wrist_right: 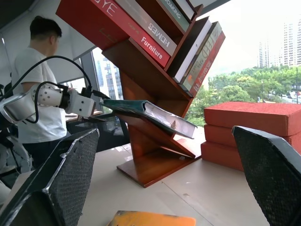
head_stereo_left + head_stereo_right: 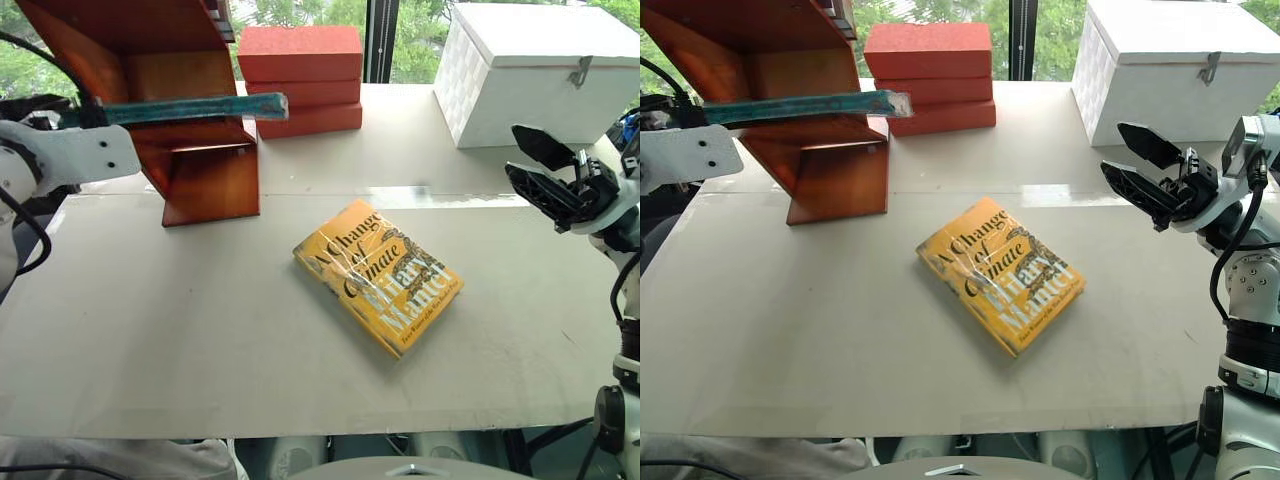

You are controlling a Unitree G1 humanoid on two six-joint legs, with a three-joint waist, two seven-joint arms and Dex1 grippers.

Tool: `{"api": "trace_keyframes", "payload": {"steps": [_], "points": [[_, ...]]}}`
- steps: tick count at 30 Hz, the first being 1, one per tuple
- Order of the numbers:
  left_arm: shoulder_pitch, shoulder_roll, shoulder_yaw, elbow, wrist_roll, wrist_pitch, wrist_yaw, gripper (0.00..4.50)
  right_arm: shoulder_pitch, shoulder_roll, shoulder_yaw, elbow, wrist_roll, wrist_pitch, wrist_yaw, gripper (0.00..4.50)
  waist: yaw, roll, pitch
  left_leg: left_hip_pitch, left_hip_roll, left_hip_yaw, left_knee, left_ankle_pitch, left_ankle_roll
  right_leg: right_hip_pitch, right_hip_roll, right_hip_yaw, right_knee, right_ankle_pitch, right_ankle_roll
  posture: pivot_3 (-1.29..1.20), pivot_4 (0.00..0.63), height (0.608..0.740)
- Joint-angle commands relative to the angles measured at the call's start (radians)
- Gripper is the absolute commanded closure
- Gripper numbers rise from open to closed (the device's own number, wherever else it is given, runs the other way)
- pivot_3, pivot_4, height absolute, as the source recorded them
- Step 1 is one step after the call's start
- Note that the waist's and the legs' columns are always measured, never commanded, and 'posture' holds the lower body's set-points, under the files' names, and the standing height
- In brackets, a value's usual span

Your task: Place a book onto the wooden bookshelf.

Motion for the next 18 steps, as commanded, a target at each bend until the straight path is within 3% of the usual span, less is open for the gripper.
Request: {"api": "trace_keyframes", "payload": {"steps": [1,4,11,13,16,18], "points": [[0.009,0.02,0.071,-0.037,0.015,0.047,-0.003,0.08,-0.016,-0.007,-0.017,-0.004,0.0,-0.022,0.013,0.0,0.001,0.0,0.0,0.0,0.0,0.0,0.0,0.0,0.0,0.0,0.0,0.0,0.0,0.0,0.0,0.0,0.15,0.74],[0.018,0.003,0.104,-0.072,0.016,0.063,0.027,0.08,-0.019,-0.005,-0.012,0.01,-0.01,-0.027,0.021,0.0,0.0,0.0,0.0,0.0,0.0,0.0,0.0,0.001,-0.002,0.0,0.0,0.0,0.0,0.0,0.0,0.0,0.15,0.74],[0.018,-0.226,0.2,-0.27,-0.047,0.038,0.187,0.08,0.017,0.013,-0.016,-0.018,-0.015,-0.025,0.005,0.0,0.005,-0.001,0.0,0.0,0.0,-0.001,0.002,0.002,-0.003,0.0,-0.001,0.0,0.002,0.0,0.0,0.0,0.15,0.74],[0.017,-0.325,0.228,-0.331,-0.11,0.082,0.203,0.08,0.053,-0.003,-0.023,-0.035,-0.023,-0.022,0.011,0.0,0.007,0.0,-0.001,0.0,0.0,-0.001,0.002,0.002,-0.003,0.0,-0.002,0.0,0.002,0.0,0.0,0.0,0.15,0.74],[0.111,-0.6,0.215,-0.457,-0.337,0.155,0.182,0.08,0.149,-0.036,-0.027,-0.06,-0.074,-0.055,0.03,0.0,0.017,0.004,-0.005,0.0,-0.001,-0.001,0.002,0.002,-0.003,0.001,-0.003,0.0,0.003,0.0,0.0,0.0,0.15,0.74],[0.198,-0.732,0.201,-0.507,-0.457,0.181,0.155,0.08,0.208,-0.044,-0.024,-0.059,-0.13,-0.104,0.025,0.0,0.021,0.002,-0.005,0.0,-0.001,0.0,0.003,0.002,-0.003,0.002,-0.004,0.001,0.003,0.0,0.0,0.0,0.15,0.74]]}}
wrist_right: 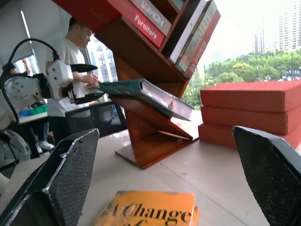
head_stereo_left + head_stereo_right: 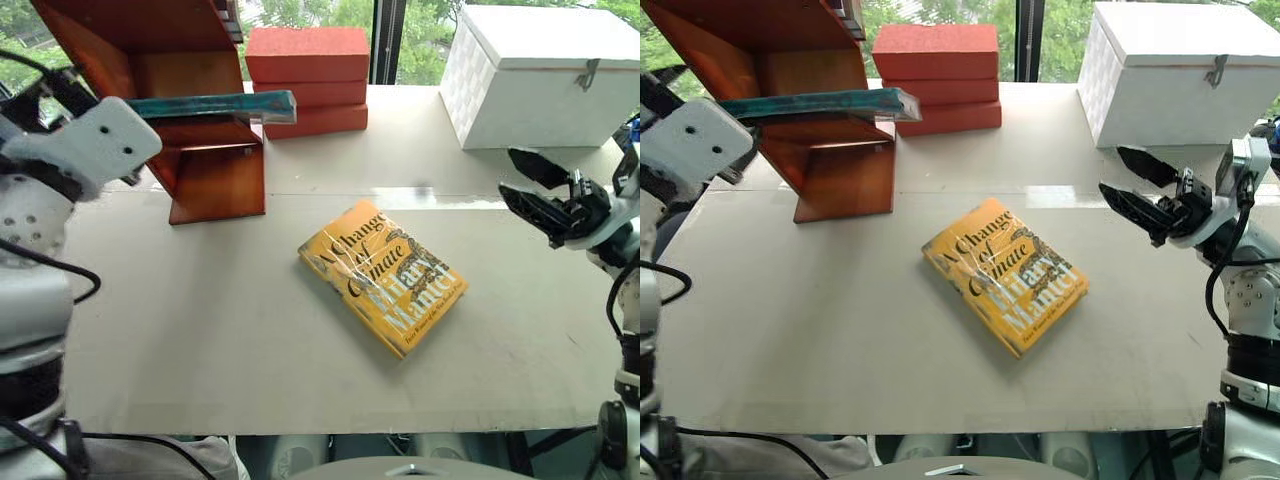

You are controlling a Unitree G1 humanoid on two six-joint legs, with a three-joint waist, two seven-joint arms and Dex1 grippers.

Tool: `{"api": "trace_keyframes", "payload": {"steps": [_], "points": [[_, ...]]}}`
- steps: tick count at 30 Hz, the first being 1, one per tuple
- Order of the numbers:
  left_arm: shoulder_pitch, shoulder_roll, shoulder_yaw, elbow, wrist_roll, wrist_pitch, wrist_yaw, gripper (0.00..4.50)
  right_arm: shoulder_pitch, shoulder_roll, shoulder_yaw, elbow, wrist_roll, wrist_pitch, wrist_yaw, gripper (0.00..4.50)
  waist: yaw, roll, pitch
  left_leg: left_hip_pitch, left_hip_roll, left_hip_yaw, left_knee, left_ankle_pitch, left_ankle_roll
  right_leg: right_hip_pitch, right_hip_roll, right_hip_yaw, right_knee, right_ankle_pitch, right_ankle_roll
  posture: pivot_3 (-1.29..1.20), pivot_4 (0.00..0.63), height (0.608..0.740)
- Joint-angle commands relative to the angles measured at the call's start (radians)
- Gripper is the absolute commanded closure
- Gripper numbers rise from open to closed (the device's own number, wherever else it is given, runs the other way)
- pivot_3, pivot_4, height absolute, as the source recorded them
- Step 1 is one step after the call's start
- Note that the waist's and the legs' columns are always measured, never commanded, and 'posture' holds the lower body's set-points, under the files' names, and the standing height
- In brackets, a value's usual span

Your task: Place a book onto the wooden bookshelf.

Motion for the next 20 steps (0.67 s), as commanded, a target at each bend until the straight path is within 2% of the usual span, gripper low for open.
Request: {"api": "trace_keyframes", "payload": {"steps": [1,5,7,9,12,20], "points": [[0.129,-0.148,-0.023,-0.096,-0.203,0.056,-0.041,0.08,0.08,-0.027,-0.015,-0.025,-0.096,-0.093,0.004,0.0,0.001,-0.002,0.0,0.0,0.0,-0.001,0.001,0.0,0.0,0.0,0.0,0.0,0.001,0.0,0.0,0.0,0.15,0.74],[0.306,-0.254,-0.039,-0.116,-0.389,0.079,-0.108,0.08,0.222,-0.036,0.009,0.034,-0.258,-0.255,0.025,0.0,0.001,-0.003,0.0,0.002,0.0,-0.002,0.001,-0.002,0.003,0.0,0.001,-0.001,0.003,0.0,-0.001,0.0,0.15,0.74],[0.413,-0.281,-0.077,-0.1,-0.432,0.051,-0.138,0.08,0.299,-0.031,0.005,0.078,-0.319,-0.323,0.013,0.0,0.001,-0.001,-0.004,0.004,0.0,-0.002,0.001,-0.002,0.003,0.002,0.001,-0.001,0.003,0.0,-0.001,0.0,0.15,0.74],[0.49,-0.275,-0.121,-0.08,-0.432,0.003,-0.161,0.08,0.372,-0.035,0.012,0.11,-0.381,-0.394,0.01,0.0,0.002,0.0,-0.003,0.012,0.0,-0.001,-0.001,-0.002,0.004,0.01,0.001,0.0,0.001,-0.002,-0.003,0.0,0.15,0.74],[0.531,-0.275,-0.158,-0.054,-0.439,-0.035,-0.163,0.08,0.428,-0.031,0.025,0.146,-0.458,-0.479,-0.025,0.0,0.002,0.0,-0.004,0.017,0.0,-0.001,0.0,-0.002,0.004,0.014,0.001,0.0,0.001,-0.003,-0.005,0.0,0.15,0.74],[0.543,-0.262,-0.222,0.031,-0.414,-0.12,-0.127,0.08,0.472,-0.006,0.015,0.177,-0.445,-0.529,-0.05,0.0,-0.003,0.002,-0.008,0.02,0.001,-0.001,0.0,-0.002,0.004,0.016,0.003,0.001,0.001,-0.003,-0.005,0.0,0.15,0.74]]}}
